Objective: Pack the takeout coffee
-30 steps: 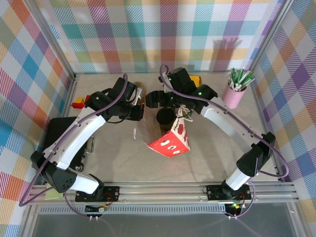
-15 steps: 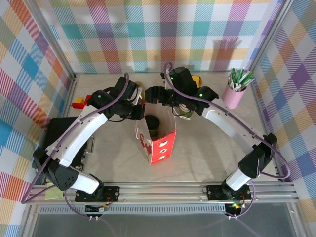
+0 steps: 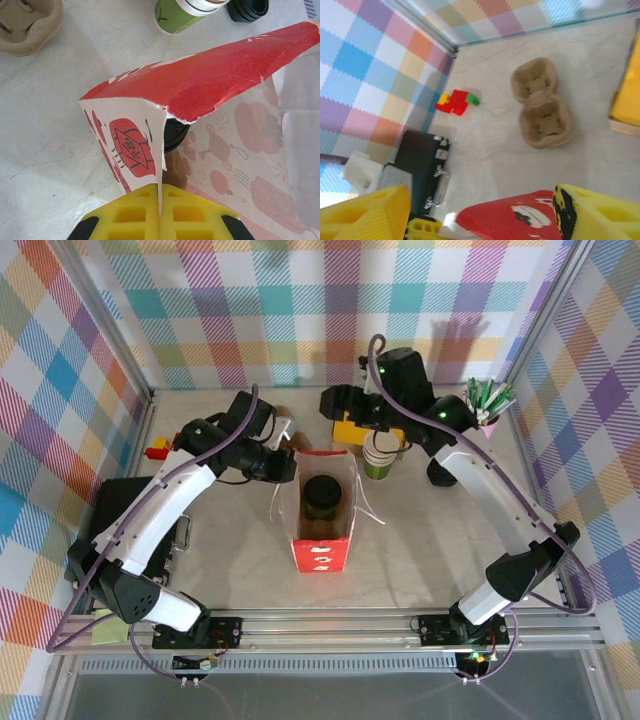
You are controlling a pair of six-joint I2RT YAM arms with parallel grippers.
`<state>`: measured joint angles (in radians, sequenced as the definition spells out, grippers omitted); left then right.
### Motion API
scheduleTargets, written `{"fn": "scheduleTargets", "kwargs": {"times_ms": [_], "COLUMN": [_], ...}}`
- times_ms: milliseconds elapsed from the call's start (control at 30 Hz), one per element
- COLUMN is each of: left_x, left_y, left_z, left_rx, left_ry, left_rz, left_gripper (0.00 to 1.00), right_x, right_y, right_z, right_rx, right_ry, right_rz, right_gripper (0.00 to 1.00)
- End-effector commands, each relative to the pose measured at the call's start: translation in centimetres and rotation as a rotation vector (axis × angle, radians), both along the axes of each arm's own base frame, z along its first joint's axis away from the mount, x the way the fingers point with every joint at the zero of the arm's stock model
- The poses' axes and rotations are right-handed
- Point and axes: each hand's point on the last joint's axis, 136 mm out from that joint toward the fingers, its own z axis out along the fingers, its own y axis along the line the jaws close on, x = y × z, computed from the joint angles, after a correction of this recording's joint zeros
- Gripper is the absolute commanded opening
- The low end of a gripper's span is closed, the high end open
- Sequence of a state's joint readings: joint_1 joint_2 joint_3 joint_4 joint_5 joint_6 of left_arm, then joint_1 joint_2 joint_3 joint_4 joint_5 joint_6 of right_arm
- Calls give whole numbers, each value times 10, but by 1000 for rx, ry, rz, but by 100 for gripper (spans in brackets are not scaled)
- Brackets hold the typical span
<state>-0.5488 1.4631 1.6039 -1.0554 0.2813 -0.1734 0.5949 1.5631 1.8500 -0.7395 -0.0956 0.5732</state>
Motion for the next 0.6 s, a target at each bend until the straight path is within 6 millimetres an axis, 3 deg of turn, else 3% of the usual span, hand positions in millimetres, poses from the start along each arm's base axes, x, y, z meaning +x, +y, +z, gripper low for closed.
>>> {"fn": "scheduleTargets", "kwargs": {"times_ms": [0, 133, 333, 400, 567], "left_x": [12, 24, 35, 39, 52], "left_y": [-13, -17, -15, -13, -11], "left_z": [6, 1, -9, -11, 2], "left_rx": [-60, -72, -65, -58, -48], "left_ry": [-24, -31, -27, -35, -95], "left_rz": [-47, -40, -3, 10, 28], "left_gripper": [0, 0, 1, 9, 42], "right_x": [-3, 6, 21, 26, 35], "right_y": [-37, -84, -172, -199, -258], "right_z": [12, 13, 12, 10, -2], "right_rx": [-63, -130, -211, -236, -313], "right_ry": [-38, -33, 5, 17, 61], "right_rz": [-60, -187, -452, -524, -688], "right_gripper": [75, 76, 74, 74, 72]}}
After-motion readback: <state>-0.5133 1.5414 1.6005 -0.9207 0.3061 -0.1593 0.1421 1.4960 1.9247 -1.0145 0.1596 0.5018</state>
